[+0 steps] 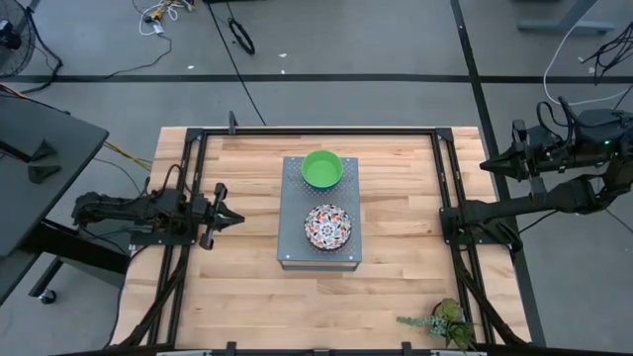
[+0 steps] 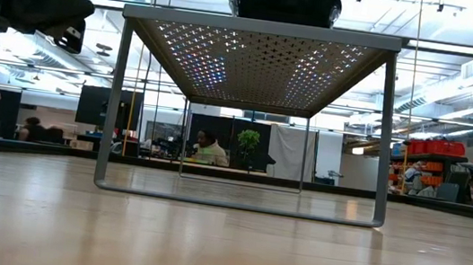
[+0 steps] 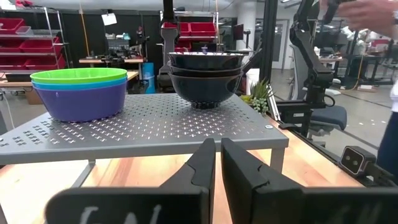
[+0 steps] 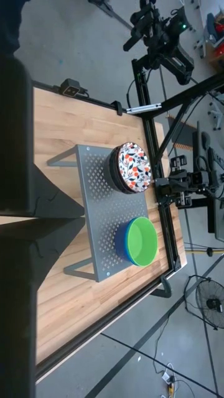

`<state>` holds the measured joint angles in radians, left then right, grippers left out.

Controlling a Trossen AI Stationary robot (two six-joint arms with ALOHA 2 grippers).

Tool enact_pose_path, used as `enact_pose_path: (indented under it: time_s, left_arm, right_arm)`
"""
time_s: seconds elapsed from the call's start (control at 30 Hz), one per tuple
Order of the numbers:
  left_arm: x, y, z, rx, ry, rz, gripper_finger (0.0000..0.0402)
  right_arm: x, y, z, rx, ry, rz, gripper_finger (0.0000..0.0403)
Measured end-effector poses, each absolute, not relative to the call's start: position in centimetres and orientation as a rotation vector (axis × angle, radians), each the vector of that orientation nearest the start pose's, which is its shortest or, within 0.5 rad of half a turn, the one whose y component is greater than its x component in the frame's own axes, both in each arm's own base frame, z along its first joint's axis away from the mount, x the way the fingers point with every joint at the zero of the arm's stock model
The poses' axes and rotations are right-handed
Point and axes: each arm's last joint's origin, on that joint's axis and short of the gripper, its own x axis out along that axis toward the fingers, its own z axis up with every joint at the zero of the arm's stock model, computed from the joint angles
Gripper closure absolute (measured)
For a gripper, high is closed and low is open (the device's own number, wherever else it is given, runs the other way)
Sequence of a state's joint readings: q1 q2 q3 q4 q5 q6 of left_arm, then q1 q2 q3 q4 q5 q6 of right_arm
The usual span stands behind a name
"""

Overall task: Pick & Place Mini bowls
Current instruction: Return to Home Position

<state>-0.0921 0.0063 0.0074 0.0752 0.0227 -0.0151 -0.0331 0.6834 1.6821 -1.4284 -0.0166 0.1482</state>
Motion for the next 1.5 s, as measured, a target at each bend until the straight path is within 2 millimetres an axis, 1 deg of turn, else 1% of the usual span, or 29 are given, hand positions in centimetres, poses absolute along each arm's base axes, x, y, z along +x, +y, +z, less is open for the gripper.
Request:
enact_pose_path:
  time_s: [0.6,1.07,1.17,1.33,1.4,1.5]
  left_arm:
    - [9.7,-1.0,17.3,-0.018,-0.076,-0.115,0.0372]
    - [9.7,-1.0,17.3,-0.018,-0.076,-0.115,0.0372]
    - [9.7,-1.0,17.3,-0.018,-0.076,-0.115,0.0372]
    - [9.7,-1.0,17.3,-0.018,-0.076,-0.115,0.0372]
    - [9.7,-1.0,17.3,-0.018,-0.076,-0.115,0.0372]
    - [9.7,-1.0,17.3,-0.018,-0.076,-0.115,0.0372]
  right_arm:
    - [-1.4,0.1,46.9,0.156,0.416,-0.047,0.04]
    - [-1.1,0.1,47.6,0.163,0.34,-0.043,0.04]
    - [-0.1,0.0,48.4,0.19,0.224,-0.051,0.04]
    - [2.5,-0.2,49.5,0.084,-0.004,-0.081,0.04]
    - [3.5,-0.3,49.7,0.059,-0.078,-0.078,0.04]
    - [5.1,-0.3,49.4,0.04,-0.145,-0.074,0.04]
